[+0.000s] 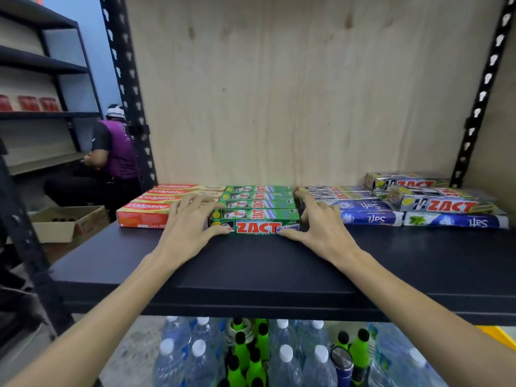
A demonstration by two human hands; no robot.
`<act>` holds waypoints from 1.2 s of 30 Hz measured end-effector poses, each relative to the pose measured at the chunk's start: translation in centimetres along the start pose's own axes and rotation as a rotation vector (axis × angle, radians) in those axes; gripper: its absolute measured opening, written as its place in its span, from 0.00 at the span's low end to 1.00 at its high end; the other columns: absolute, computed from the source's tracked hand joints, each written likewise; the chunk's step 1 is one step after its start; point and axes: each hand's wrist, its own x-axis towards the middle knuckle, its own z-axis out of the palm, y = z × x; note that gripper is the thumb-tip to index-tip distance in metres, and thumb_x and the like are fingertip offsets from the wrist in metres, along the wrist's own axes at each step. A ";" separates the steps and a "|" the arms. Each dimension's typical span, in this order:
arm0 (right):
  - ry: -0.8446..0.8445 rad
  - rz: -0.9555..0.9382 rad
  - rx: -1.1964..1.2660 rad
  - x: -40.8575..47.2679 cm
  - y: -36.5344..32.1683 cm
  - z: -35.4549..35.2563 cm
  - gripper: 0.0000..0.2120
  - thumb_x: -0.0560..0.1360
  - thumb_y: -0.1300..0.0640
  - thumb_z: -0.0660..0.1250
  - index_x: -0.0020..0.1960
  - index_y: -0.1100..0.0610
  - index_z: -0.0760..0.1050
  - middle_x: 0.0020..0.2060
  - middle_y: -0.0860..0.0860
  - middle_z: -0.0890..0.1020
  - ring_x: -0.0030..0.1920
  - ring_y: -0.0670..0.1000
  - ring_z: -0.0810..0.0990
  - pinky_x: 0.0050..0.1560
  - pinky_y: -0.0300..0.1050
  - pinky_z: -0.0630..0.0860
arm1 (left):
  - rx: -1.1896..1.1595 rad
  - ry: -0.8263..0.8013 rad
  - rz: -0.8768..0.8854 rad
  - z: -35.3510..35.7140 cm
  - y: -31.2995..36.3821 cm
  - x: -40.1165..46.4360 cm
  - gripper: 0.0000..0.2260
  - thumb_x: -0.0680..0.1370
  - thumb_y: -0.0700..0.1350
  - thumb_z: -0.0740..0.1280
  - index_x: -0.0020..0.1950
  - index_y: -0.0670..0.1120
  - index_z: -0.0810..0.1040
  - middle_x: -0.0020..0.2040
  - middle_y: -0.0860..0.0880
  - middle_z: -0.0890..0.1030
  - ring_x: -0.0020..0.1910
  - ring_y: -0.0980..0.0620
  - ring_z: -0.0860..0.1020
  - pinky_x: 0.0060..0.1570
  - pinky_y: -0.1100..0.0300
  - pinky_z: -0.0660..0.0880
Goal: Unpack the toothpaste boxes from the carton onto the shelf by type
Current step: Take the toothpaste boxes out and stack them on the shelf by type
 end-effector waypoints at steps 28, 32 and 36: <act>0.251 0.330 -0.411 -4.4 10.6 -8.1 0.39 0.71 0.32 0.69 0.72 0.55 0.68 0.60 0.59 0.79 0.61 0.63 0.73 0.59 0.59 0.65 | -0.166 0.013 0.076 1.5 14.3 1.9 0.29 0.78 0.69 0.59 0.75 0.55 0.68 0.71 0.53 0.74 0.72 0.51 0.65 0.73 0.50 0.58; 0.207 0.285 -0.480 -4.4 10.4 -7.8 0.39 0.71 0.32 0.69 0.73 0.54 0.67 0.56 0.57 0.82 0.59 0.61 0.74 0.56 0.57 0.65 | -0.045 -0.035 0.116 4.3 19.6 4.6 0.33 0.78 0.71 0.52 0.76 0.52 0.66 0.69 0.50 0.75 0.72 0.48 0.64 0.74 0.48 0.55; 0.132 0.247 -0.511 -4.1 10.7 -7.6 0.39 0.73 0.30 0.65 0.75 0.50 0.64 0.59 0.53 0.82 0.63 0.60 0.70 0.57 0.56 0.61 | 0.054 -0.105 0.003 6.0 20.4 6.3 0.34 0.77 0.73 0.48 0.78 0.58 0.63 0.69 0.47 0.76 0.76 0.43 0.61 0.76 0.39 0.49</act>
